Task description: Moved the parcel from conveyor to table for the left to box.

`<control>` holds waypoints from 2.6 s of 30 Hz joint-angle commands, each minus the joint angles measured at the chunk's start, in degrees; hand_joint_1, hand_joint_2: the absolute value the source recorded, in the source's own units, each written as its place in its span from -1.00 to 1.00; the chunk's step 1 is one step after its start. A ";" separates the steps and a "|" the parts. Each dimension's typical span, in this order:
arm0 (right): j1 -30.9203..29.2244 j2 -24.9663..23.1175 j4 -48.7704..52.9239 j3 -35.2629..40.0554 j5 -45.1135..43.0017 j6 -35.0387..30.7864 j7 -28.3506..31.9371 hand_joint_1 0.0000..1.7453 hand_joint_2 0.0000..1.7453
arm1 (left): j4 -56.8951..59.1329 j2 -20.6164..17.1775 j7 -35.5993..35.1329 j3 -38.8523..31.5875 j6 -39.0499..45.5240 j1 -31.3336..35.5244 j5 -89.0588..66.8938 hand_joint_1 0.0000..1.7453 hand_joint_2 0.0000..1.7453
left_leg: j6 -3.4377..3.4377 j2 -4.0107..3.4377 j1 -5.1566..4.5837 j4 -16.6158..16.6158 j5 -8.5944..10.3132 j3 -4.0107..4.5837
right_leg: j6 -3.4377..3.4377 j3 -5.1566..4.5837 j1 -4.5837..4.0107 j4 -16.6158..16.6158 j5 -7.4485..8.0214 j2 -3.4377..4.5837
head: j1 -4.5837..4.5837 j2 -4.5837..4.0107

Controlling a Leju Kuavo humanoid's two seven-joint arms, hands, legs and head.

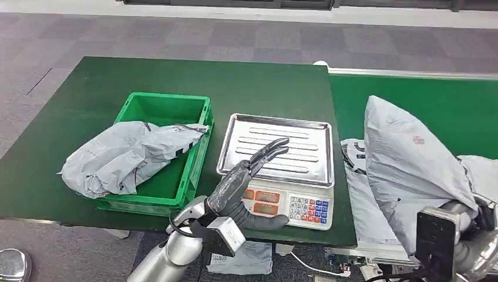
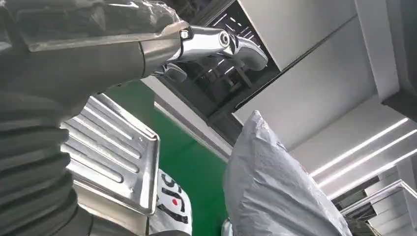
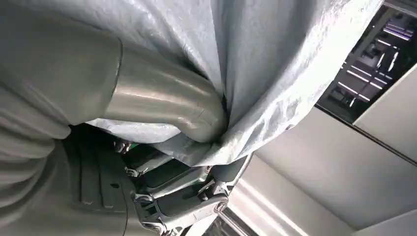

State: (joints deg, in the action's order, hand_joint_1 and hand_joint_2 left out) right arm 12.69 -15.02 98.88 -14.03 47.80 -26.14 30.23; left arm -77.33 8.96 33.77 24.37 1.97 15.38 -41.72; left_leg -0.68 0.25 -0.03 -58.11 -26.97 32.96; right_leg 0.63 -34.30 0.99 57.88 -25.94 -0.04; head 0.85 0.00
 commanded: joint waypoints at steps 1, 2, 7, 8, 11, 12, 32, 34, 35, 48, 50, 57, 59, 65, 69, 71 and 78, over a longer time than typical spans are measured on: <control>-1.97 0.43 -2.49 -1.58 -0.11 -0.14 0.09 1.00 1.00 | 2.81 -1.19 -0.21 2.13 -0.35 1.48 -0.21 -1.00 1.00 | -0.01 -0.04 0.06 0.15 0.04 -0.15 | -0.05 0.18 -0.08 -0.22 0.08 0.01 | 0.00 0.00; -1.97 0.43 -2.49 -1.58 -0.11 -0.14 0.09 1.00 1.00 | 2.81 -1.19 -0.21 2.13 -0.35 1.48 -0.21 -1.00 1.00 | -0.01 -0.02 0.03 0.07 0.02 -0.08 | -0.03 0.09 -0.03 -0.10 0.03 0.00 | 0.00 0.00; -1.97 0.48 -2.35 -1.51 -0.06 -0.15 0.12 1.00 1.00 | 2.94 -1.13 -0.24 2.22 -0.36 1.43 -0.24 -1.00 1.00 | -0.01 -0.05 0.09 0.20 0.05 -0.20 | -0.06 0.25 -0.10 -0.29 0.09 0.02 | 0.00 0.00; -1.87 0.48 -2.34 -1.54 -0.06 -0.17 0.12 1.00 1.00 | 3.03 -1.16 -0.24 2.25 -0.37 1.28 -0.24 -1.00 1.00 | -0.01 -0.03 0.08 0.18 0.05 -0.18 | -0.06 0.23 -0.10 -0.27 0.08 0.00 | 0.00 0.00; -1.37 0.25 -2.00 -1.70 0.02 -0.23 -0.03 1.00 1.00 | 3.27 -1.14 -0.12 2.34 -0.29 1.34 -0.22 -1.00 1.00 | -0.01 0.00 0.07 0.15 0.03 -0.17 | -0.06 0.21 -0.08 -0.21 0.05 -0.02 | 0.00 0.00; -1.37 0.25 -2.00 -1.70 0.02 -0.23 -0.03 1.00 1.00 | 3.27 -1.14 -0.12 2.34 -0.29 1.34 -0.22 -1.00 1.00 | -0.01 -0.02 0.08 0.20 0.05 -0.20 | -0.07 0.25 -0.10 -0.27 0.08 -0.01 | 0.00 0.00; -1.71 0.32 -2.87 -1.04 0.08 -0.79 0.33 1.00 1.00 | 3.20 -1.30 0.72 1.75 0.26 0.78 -0.30 -1.00 1.00 | -0.01 -0.05 0.05 0.11 0.02 -0.13 | -0.04 0.15 -0.06 -0.16 0.05 0.04 | 0.00 0.00; -1.75 0.45 -2.86 -0.80 0.23 -0.84 0.26 1.00 1.00 | 3.46 -1.32 0.71 1.80 0.21 0.91 -0.29 -1.00 1.00 | -0.01 -0.05 0.03 0.10 0.02 -0.09 | -0.04 0.10 -0.04 -0.12 0.04 0.03 | 0.00 0.00; -1.75 0.45 -2.86 -0.80 0.23 -0.84 0.26 1.00 1.00 | 3.46 -1.32 0.71 1.80 0.21 0.91 -0.29 -1.00 1.00 | -0.01 -0.06 0.05 0.11 0.02 -0.12 | -0.05 0.14 -0.05 -0.15 0.05 0.04 | 0.00 0.00; -1.62 0.48 -2.83 -0.67 0.23 -0.89 0.04 1.00 1.00 | 3.25 -1.24 0.75 1.81 0.23 0.68 -0.32 -1.00 1.00 | -0.01 -0.05 0.04 0.09 0.01 -0.11 | -0.04 0.13 -0.05 -0.13 0.04 0.03 | 0.00 0.00; -1.62 0.48 -2.83 -0.67 0.23 -0.89 0.04 1.00 1.00 | 3.25 -1.24 0.75 1.81 0.23 0.68 -0.32 -1.00 1.00 | -0.01 -0.05 0.05 0.12 0.03 -0.11 | -0.04 0.13 -0.06 -0.16 0.06 0.03 | 0.00 0.00; -1.54 0.44 -2.79 -0.67 0.24 -0.92 0.04 1.00 1.00 | 3.32 -1.22 0.75 1.87 0.22 0.53 -0.32 -1.00 1.00 | -0.01 -0.05 0.04 0.08 0.01 -0.09 | -0.04 0.12 -0.05 -0.12 0.04 0.03 | 0.00 0.00; -1.54 0.44 -2.79 -0.67 0.24 -0.92 0.04 1.00 1.00 | 3.32 -1.22 0.75 1.87 0.22 0.53 -0.32 -1.00 1.00 | -0.01 -0.07 0.05 0.16 0.03 -0.16 | -0.05 0.18 -0.06 -0.20 0.06 0.05 | 0.00 0.00; -1.56 0.43 -2.65 -0.44 0.23 -0.73 -0.15 1.00 1.00 | 2.50 -1.18 0.59 1.86 0.19 0.41 -0.47 -1.00 1.00 | -0.01 -0.04 0.02 0.06 0.00 -0.07 | -0.03 0.08 -0.03 -0.08 0.02 0.03 | 0.00 0.00; -1.56 0.43 -2.65 -0.44 0.23 -0.73 -0.15 1.00 1.00 | 2.50 -1.18 0.59 1.86 0.19 0.41 -0.47 -1.00 1.00 | -0.01 -0.05 0.05 0.07 0.00 -0.08 | -0.04 0.10 -0.06 -0.11 0.04 0.03 | 0.00 0.00; -1.56 0.56 -2.68 -0.56 0.18 -0.72 -0.19 1.00 1.00 | 2.53 -1.18 0.57 1.90 0.19 0.35 -0.49 -1.00 1.00 | -0.01 -0.06 0.05 0.11 0.01 -0.11 | -0.04 0.13 -0.06 -0.15 0.05 0.05 | 0.00 0.00; -1.63 0.65 -3.28 -0.40 -0.13 -0.86 -0.08 1.00 1.00 | 2.69 -1.43 0.47 1.92 0.16 0.33 -0.58 -1.00 1.00 | -0.01 -0.06 0.04 0.09 0.01 -0.10 | -0.04 0.12 -0.04 -0.13 0.04 0.05 | 0.00 0.00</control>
State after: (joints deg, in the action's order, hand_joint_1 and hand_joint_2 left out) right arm 12.78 -15.02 98.73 -14.03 47.82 -26.75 30.05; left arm -76.50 8.98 34.45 24.37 2.32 15.13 -41.83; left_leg -0.68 0.25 -0.03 -58.11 -26.97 32.97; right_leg 0.63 -34.30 0.99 57.88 -25.94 -0.04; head 0.85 0.00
